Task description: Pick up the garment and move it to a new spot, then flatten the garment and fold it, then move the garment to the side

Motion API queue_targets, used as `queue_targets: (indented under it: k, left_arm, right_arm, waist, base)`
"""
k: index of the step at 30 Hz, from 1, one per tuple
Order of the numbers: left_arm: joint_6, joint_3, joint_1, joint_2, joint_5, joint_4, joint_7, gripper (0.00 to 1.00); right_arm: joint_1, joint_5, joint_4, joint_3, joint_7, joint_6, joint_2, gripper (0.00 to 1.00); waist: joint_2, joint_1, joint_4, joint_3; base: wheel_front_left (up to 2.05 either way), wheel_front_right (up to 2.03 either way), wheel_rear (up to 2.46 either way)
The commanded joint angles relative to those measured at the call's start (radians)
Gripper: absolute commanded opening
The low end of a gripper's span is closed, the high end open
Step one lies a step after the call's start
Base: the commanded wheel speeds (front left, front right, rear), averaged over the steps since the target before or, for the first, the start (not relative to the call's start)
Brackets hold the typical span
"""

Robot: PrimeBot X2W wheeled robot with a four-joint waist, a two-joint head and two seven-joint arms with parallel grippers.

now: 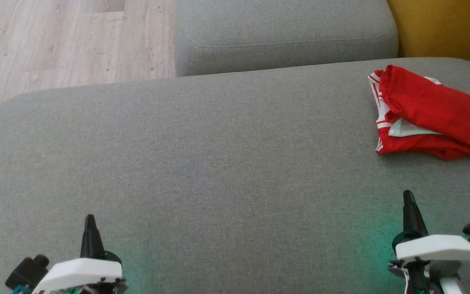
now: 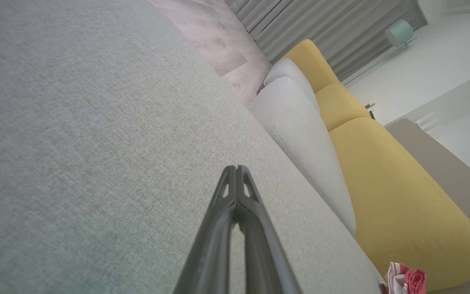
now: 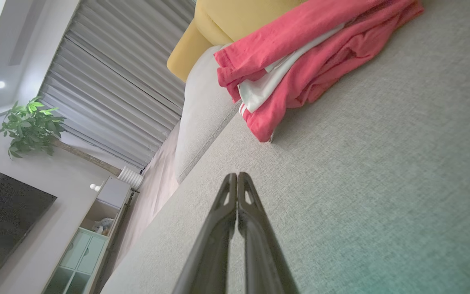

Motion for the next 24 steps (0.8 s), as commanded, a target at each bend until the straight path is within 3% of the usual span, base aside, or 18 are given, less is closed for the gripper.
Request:
queue_targets:
  k: [1,24]
  left_arm:
    - [-0.01,0.027,-0.052,0.003,-0.026,-0.035,0.007,0.0]
    - [-0.043,0.075,-0.076,0.004,-0.274,-0.047,0.081,0.0]
  right_arm:
    - [-0.059,0.033,-0.04,0.002,0.008,0.0,-0.008,0.0]
    - [-0.072,0.31,-0.073,-0.035,0.08,-0.001,-0.009,0.0]
  waist:
    - [0.0,0.0,0.0,0.0]
    - [0.0,0.0,0.006,0.003]
  base:
    - [0.0,0.0,0.0]
    - [0.0,0.0,0.0]
